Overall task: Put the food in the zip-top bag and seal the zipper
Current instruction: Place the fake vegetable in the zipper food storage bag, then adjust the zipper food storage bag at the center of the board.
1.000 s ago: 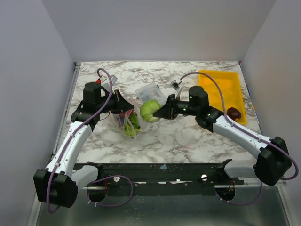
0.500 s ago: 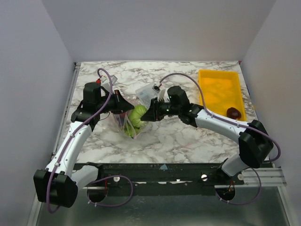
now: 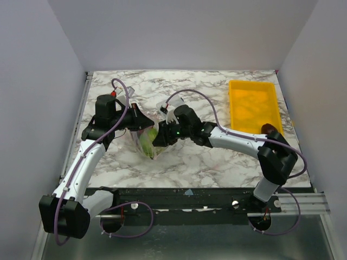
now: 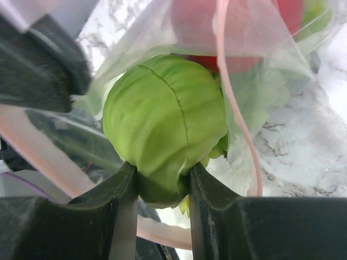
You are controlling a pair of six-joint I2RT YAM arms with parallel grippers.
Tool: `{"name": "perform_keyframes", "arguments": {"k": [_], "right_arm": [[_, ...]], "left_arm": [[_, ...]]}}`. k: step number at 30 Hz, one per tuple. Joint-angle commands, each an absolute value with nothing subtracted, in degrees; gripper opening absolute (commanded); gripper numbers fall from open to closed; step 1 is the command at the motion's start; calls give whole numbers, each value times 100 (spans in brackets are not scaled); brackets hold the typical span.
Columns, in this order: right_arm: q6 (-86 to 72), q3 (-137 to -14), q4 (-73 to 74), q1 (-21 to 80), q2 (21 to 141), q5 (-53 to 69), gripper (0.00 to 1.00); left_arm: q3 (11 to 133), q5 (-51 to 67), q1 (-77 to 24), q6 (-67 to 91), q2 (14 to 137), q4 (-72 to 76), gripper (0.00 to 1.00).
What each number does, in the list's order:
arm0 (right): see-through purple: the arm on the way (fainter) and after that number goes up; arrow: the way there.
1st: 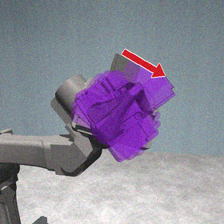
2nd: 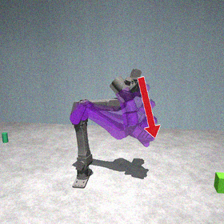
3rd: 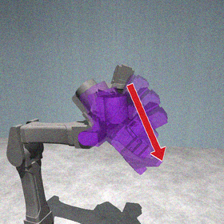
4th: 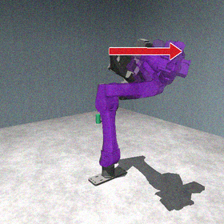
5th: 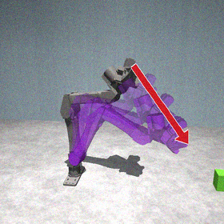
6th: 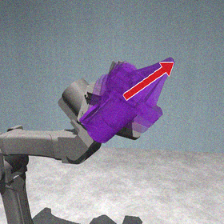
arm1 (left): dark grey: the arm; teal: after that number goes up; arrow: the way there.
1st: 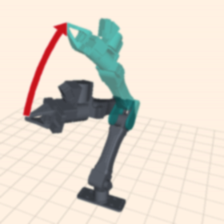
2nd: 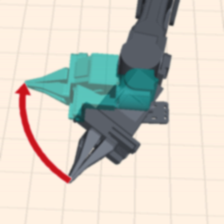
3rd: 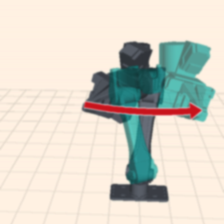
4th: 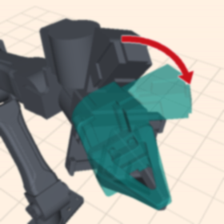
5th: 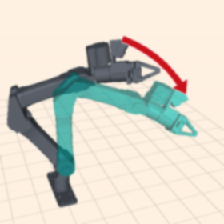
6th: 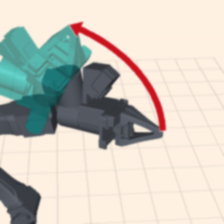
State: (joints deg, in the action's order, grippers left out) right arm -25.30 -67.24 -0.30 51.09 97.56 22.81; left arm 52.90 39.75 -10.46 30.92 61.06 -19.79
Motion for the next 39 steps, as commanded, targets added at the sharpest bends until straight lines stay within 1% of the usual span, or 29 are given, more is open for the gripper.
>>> {"name": "perform_keyframes", "arguments": {"k": [1,5,6,8,11,14,17,19,20,21,22,26,29,31,33,35,39], "right_arm": [[-3022,-6865,-371,5150,9933,1409,42],[-3550,-6917,-553,5151,10075,1081,62],[-3568,-6925,-517,5153,10075,1076,66],[-3550,-6961,-291,5147,10014,1133,71],[-3444,-6956,275,5150,9702,1173,75],[-3380,-6830,714,5150,9226,1093,80],[-3260,-6895,1319,5150,8881,1051,82],[-3230,-6853,1465,5148,8728,1062,87],[-3168,-6839,1456,5145,8700,1156,87],[-3134,-6852,1506,5150,8713,1150,92],[-3129,-6884,1581,5145,8741,1059,94],[-3117,-6933,1661,5142,8715,646,95],[-3091,-6950,1674,5137,8685,266,92],[-3015,-6920,1643,5101,8737,99,88],[-2946,-6908,1573,5039,8858,142,79],[-2896,-6875,1441,4997,9027,173,73],[-2810,-6855,1064,4930,9389,194,70]], "left_arm": [[5405,4231,-1037,3164,6021,-1731,0],[5400,4180,-1037,3149,6003,-1766,0],[5399,4159,-1037,3147,5994,-1778,0],[5405,4144,-1037,3138,5977,-1784,0],[5407,4127,-1038,3129,5954,-1793,0],[5412,4122,-1037,3129,5955,-1803,0],[5421,4132,-1037,3129,5959,-1810,0],[5423,4134,-1030,3129,5960,-1811,0],[5423,4131,-1028,3129,5956,-1811,0],[5423,4131,-1028,3129,5959,-1812,0],[5423,4124,-1024,3121,5953,-1811,0],[5412,4054,-1022,3077,5941,-1846,0],[5423,4064,-1020,3076,5934,-1847,0],[5423,4086,-1020,3085,5934,-1846,0],[5423,4094,-1020,3085,5916,-1847,0],[5423,4087,-1020,3087,5899,-1846,0],[5423,4072,-1020,3076,5876,-1854,0]]}}
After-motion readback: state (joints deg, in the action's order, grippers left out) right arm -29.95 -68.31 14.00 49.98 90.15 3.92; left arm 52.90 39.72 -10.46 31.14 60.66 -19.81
